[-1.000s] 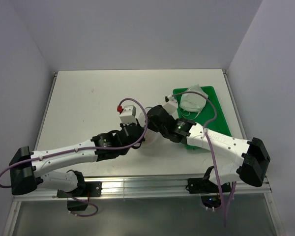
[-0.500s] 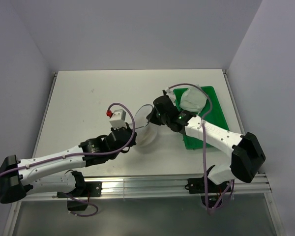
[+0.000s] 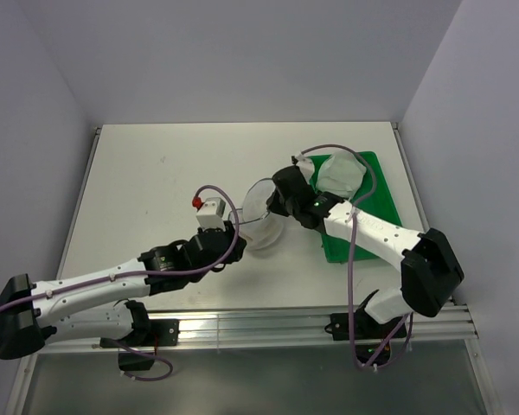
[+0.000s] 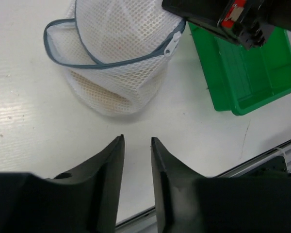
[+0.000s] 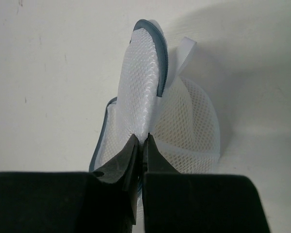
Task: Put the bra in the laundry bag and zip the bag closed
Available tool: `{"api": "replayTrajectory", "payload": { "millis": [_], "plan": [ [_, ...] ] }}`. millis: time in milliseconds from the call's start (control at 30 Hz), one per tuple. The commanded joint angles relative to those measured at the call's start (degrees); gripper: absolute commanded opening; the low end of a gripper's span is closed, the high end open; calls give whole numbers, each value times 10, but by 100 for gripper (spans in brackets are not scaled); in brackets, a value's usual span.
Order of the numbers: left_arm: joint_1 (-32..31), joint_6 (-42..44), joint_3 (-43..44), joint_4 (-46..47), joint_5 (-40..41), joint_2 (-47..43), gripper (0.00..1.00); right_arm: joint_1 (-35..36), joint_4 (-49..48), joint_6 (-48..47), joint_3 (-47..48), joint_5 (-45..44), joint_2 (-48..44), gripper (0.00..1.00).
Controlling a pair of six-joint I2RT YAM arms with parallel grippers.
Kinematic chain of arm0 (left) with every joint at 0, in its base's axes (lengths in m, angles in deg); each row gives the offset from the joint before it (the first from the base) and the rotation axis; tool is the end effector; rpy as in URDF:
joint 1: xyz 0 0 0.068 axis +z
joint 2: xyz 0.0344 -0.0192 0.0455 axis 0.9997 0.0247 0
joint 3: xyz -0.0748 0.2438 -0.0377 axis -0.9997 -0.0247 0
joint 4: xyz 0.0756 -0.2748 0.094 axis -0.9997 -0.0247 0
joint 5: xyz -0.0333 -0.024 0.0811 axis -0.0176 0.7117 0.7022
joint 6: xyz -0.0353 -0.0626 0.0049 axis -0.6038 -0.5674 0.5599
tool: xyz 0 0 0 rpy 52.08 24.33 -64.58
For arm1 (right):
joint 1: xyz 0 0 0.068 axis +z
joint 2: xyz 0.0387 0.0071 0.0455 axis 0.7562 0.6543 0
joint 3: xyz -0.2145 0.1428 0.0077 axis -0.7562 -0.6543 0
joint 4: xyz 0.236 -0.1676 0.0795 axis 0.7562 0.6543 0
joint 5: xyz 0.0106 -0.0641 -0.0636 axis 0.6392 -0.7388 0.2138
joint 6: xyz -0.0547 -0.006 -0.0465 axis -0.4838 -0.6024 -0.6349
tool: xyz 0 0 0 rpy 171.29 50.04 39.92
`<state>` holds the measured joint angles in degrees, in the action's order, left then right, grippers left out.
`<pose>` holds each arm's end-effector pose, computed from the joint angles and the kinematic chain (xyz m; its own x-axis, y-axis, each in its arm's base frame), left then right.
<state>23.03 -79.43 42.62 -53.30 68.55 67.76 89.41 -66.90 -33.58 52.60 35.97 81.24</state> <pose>0.1465 -0.2494 0.2257 -0.6168 -0.2697 -0.7395 0.2049 0.8521 -0.4817 0.2963 0.2329 0.2114 -0.6891 0.3571 -0.6306 0.0264 0.8819 0.4707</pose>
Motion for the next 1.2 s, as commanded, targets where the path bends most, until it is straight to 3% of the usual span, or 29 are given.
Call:
{"api": "replayTrajectory", "payload": {
  "millis": [0,67,267,433,667,833,1167],
  "plan": [
    [2,-3,40,51,-21,28,38,58,23,7,15,-105,-45,0],
    [3,-5,64,59,-21,54,36,87,51,6,39,-159,-55,0],
    [4,31,115,90,-19,115,34,101,65,2,52,-148,-48,0],
    [30,45,126,97,-42,130,23,101,66,3,54,-130,-48,0],
    [44,39,118,82,-67,115,23,99,71,-8,69,-109,-43,0],
    [67,25,90,90,-112,77,29,95,75,-18,80,-92,-31,0],
    [158,31,33,109,-287,-1,48,82,72,-29,80,-51,-30,0]
  ]
}}
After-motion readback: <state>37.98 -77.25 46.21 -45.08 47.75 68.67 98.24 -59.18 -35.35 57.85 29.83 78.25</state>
